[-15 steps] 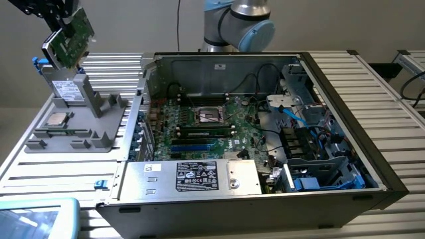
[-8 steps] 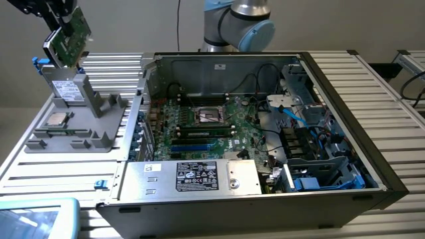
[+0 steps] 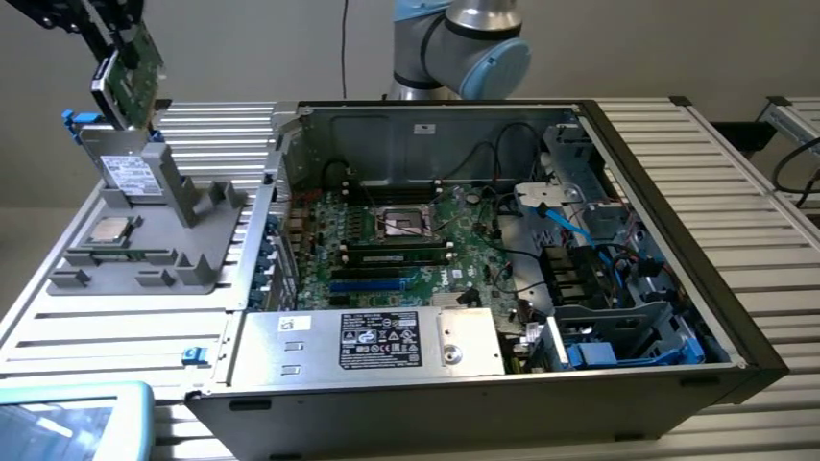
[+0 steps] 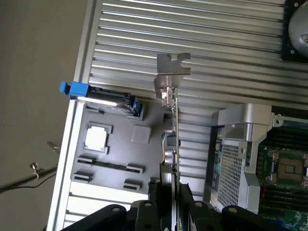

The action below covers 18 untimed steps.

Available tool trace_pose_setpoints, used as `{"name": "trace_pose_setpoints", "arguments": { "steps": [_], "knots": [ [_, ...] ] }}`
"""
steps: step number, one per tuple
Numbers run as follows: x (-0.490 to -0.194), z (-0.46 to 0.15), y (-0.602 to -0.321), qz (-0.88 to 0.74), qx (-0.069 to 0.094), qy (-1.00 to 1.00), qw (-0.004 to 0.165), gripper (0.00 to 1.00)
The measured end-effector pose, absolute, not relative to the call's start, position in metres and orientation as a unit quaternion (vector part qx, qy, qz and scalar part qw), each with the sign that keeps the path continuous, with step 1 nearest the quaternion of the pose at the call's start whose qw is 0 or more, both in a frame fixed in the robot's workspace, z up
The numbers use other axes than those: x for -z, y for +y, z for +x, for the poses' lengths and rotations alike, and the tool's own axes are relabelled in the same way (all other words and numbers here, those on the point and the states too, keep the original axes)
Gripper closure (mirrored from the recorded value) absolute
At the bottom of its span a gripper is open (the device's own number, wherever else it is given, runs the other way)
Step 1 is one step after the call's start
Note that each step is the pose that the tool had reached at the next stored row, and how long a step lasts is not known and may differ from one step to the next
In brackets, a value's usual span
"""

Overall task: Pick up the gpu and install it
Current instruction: 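Pick up the gpu and move the gpu toward the slot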

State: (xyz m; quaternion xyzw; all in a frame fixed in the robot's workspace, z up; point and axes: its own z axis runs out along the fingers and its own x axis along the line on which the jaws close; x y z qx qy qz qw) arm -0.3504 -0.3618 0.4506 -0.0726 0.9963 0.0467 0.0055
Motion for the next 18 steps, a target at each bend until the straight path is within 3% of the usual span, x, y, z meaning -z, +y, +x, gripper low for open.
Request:
{"name": "trace_pose_setpoints", "arguments": {
  "steps": [18],
  "knots": [
    [-0.4506, -0.3504, -0.3618, -0.228, -0.047, 0.972, -0.002, 0.73]
  ]
}}
